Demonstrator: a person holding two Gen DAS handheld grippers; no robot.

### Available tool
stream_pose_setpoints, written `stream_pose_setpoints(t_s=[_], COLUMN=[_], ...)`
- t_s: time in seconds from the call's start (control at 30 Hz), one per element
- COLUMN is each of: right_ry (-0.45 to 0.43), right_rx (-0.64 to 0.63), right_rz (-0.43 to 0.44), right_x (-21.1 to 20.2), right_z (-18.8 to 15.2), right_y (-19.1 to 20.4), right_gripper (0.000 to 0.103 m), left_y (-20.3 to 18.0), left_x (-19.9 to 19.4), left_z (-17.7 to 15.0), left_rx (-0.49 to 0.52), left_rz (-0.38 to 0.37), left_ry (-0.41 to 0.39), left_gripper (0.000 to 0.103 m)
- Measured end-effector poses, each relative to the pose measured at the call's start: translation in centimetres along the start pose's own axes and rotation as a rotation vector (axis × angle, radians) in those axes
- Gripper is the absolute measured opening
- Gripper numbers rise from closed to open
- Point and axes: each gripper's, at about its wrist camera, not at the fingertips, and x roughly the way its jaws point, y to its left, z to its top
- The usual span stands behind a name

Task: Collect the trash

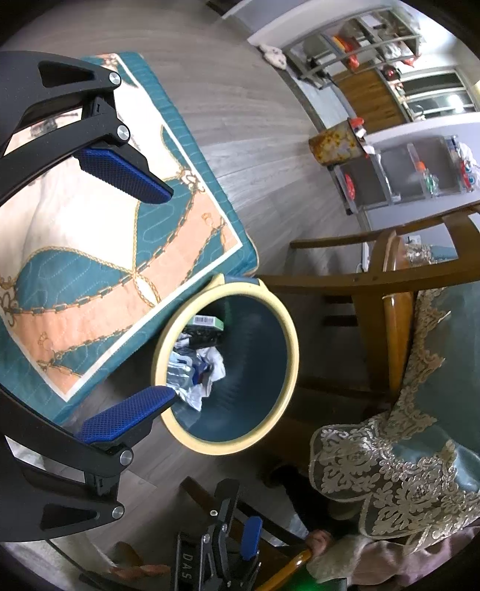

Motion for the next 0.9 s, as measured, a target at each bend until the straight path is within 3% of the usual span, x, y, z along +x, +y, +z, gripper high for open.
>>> stream_pose_setpoints(t_s=[0.67, 0.9], right_ry=[0.015, 0.014], right_rx=[-0.014, -0.016], right_rz=[0.004, 0.003], right_x=[0.50, 0.52], right_z=[-0.03, 0.00], right_y=[0.38, 0.38], right_gripper=[0.097, 0.097], left_y=[0.24, 0.35], left_x=[-0.05, 0.07], left_z=[0.13, 0.20], left_rx=[-0.014, -0.051], left_rz=[0.029, 0.003], left_ry=[0.002, 0.010], left_gripper=[0.098, 0.098])
